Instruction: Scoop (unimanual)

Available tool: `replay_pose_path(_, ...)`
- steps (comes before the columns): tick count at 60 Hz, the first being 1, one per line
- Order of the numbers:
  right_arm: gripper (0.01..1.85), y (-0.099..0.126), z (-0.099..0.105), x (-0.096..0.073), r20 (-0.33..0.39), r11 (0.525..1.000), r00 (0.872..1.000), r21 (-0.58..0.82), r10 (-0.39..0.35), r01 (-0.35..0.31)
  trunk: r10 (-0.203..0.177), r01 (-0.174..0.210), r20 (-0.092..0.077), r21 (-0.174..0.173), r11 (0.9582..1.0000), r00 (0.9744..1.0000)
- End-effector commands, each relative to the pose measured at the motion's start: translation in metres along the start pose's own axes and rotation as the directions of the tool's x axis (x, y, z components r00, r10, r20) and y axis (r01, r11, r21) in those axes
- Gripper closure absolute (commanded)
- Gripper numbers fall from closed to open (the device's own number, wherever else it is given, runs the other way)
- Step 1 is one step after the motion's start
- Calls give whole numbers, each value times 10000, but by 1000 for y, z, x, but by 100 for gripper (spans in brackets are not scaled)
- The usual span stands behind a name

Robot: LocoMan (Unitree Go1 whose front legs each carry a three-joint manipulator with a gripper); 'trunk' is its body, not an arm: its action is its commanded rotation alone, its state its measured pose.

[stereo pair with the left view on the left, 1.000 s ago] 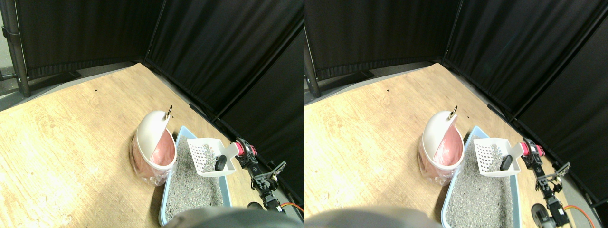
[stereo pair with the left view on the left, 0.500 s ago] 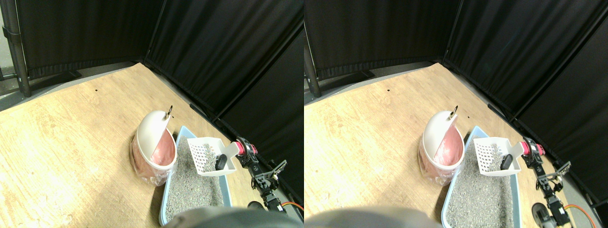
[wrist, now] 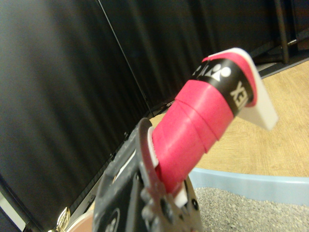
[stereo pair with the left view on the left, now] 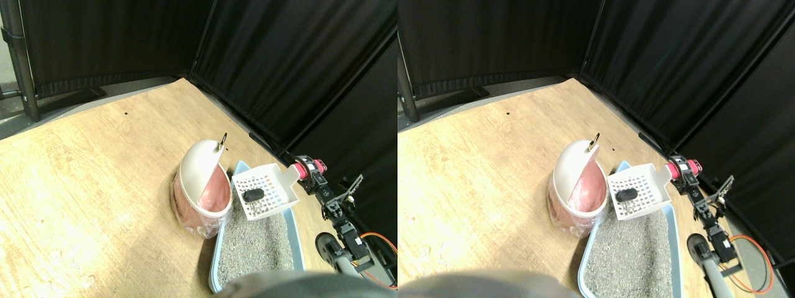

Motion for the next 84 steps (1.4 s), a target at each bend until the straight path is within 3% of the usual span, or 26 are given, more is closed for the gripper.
replay_pose_path(1,180,6,10,5,435,9996,9987,61,273,-276,759,-749,154,-584,9955,9970)
replay_pose_path(17,180,11,10,7,319,9998,9994,75,158,-161,782,-769,180,-635,9950,9968)
replay_pose_path(37,180,15,13,16,-696,9999,9976,-168,29,-40,895,-880,158,-770,9931,9959)
replay_pose_path(46,180,19,17,16,-1258,9984,9916,-448,287,-346,870,-852,200,-757,9935,9960)
replay_pose_path(57,180,23,20,17,-1244,9937,9900,-808,668,-772,833,-816,177,-786,9936,9964)
replay_pose_path(69,180,29,17,13,-1524,9948,9876,-873,383,-521,877,-855,220,-866,9926,9959)
replay_pose_path(84,180,32,15,18,-2210,9914,9750,-1201,248,-524,963,-937,226,-968,9909,9951)
